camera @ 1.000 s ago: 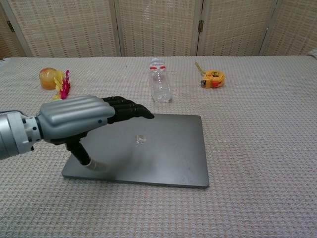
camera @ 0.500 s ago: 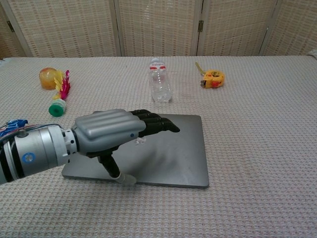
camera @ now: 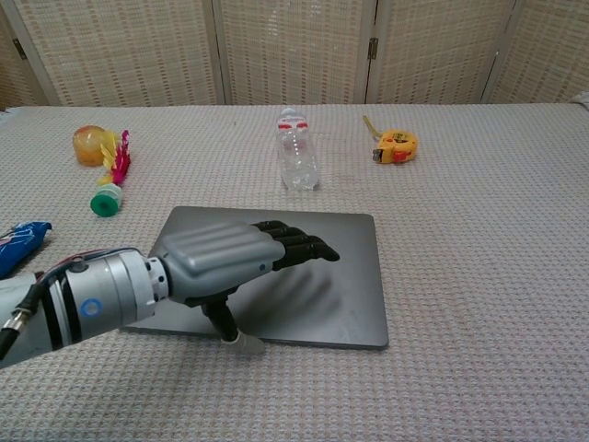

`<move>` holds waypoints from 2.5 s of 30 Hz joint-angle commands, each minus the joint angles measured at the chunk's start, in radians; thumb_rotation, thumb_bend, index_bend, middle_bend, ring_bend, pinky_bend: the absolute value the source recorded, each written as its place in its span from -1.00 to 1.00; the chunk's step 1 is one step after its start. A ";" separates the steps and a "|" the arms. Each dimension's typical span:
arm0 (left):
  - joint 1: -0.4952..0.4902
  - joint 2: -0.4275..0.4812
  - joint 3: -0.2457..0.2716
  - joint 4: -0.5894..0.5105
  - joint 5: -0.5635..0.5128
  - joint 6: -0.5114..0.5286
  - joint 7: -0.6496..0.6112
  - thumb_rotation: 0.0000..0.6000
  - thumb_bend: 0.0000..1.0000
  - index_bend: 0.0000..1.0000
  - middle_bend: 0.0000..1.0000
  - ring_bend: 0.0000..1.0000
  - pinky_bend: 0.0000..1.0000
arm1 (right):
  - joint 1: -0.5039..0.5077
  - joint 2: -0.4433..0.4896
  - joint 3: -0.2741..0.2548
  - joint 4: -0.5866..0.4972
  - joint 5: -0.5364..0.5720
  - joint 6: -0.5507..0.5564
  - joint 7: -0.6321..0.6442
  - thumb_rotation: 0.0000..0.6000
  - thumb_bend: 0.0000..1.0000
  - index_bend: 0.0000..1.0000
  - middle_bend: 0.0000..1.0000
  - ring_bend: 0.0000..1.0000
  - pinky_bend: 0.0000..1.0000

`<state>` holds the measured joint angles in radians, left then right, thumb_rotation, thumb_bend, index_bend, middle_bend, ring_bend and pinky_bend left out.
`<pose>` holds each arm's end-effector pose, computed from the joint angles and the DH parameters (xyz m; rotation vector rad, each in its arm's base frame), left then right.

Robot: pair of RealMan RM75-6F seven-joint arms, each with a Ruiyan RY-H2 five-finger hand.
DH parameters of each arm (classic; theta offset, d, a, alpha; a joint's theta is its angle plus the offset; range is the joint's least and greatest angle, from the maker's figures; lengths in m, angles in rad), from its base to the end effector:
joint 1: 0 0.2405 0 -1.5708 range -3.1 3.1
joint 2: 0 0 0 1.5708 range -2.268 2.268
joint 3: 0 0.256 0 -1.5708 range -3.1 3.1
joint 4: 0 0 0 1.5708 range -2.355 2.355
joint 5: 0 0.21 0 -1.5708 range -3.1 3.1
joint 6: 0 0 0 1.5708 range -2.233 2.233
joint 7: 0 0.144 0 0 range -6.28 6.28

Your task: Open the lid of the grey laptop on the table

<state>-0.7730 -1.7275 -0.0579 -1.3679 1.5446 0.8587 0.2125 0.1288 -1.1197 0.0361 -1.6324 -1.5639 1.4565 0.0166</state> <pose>-0.1059 0.2793 -0.0964 -2.3452 -0.7271 -1.0221 -0.2929 -0.1903 0.1478 1.4788 -0.9091 0.9736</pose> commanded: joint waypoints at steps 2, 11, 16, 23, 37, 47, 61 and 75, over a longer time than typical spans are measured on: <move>-0.004 -0.013 0.001 0.019 -0.014 0.000 0.002 1.00 -0.53 -0.89 -0.83 -0.92 -1.00 | -0.002 0.000 0.000 0.002 0.000 0.002 0.003 1.00 -0.69 -1.00 -1.00 -1.00 -1.00; -0.008 -0.028 0.005 0.047 -0.033 0.007 -0.002 1.00 -0.53 -0.88 -0.84 -0.92 -1.00 | -0.006 -0.001 -0.001 0.007 0.001 0.004 0.008 1.00 -0.69 -1.00 -1.00 -1.00 -1.00; -0.009 -0.025 0.006 0.046 -0.039 0.012 -0.015 1.00 -0.50 -0.86 -0.84 -0.91 -1.00 | -0.006 -0.002 0.000 0.008 0.002 0.003 0.007 1.00 -0.68 -1.00 -1.00 -1.00 -1.00; -0.013 -0.022 0.011 0.053 -0.041 0.017 -0.033 1.00 -0.42 -0.85 -0.83 -0.91 -1.00 | -0.003 -0.004 0.001 0.008 0.002 -0.003 0.004 1.00 -0.69 -1.00 -1.00 -1.00 -1.00; 0.000 -0.048 0.024 0.110 -0.020 0.073 -0.087 1.00 -0.07 -0.78 -0.75 -0.85 -1.00 | -0.004 -0.005 -0.004 -0.002 -0.008 -0.003 -0.008 1.00 -0.68 -1.00 -1.00 -1.00 -1.00; 0.037 -0.134 0.017 0.280 0.049 0.250 -0.201 1.00 0.25 -0.76 -0.72 -0.84 -1.00 | -0.007 -0.004 -0.020 -0.014 -0.048 0.012 -0.008 1.00 -0.69 -1.00 -1.00 -1.00 -1.00; -0.014 -0.248 -0.073 0.524 0.072 0.386 -0.274 1.00 0.37 -0.79 -0.67 -0.82 -1.00 | 0.049 0.001 -0.090 -0.038 -0.180 -0.076 0.016 1.00 -0.39 -1.00 -1.00 -0.96 -1.00; -0.082 -0.202 -0.147 0.465 0.007 0.327 -0.208 1.00 0.36 -0.88 -0.67 -0.86 -1.00 | 0.310 -0.085 -0.071 -0.079 -0.174 -0.479 0.009 1.00 0.50 -1.00 -0.94 -0.85 -1.00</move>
<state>-0.8520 -1.9347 -0.1997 -0.8966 1.5573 1.1902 -0.0006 0.3642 -1.1634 -0.0581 -1.7051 -1.7674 1.0733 0.0391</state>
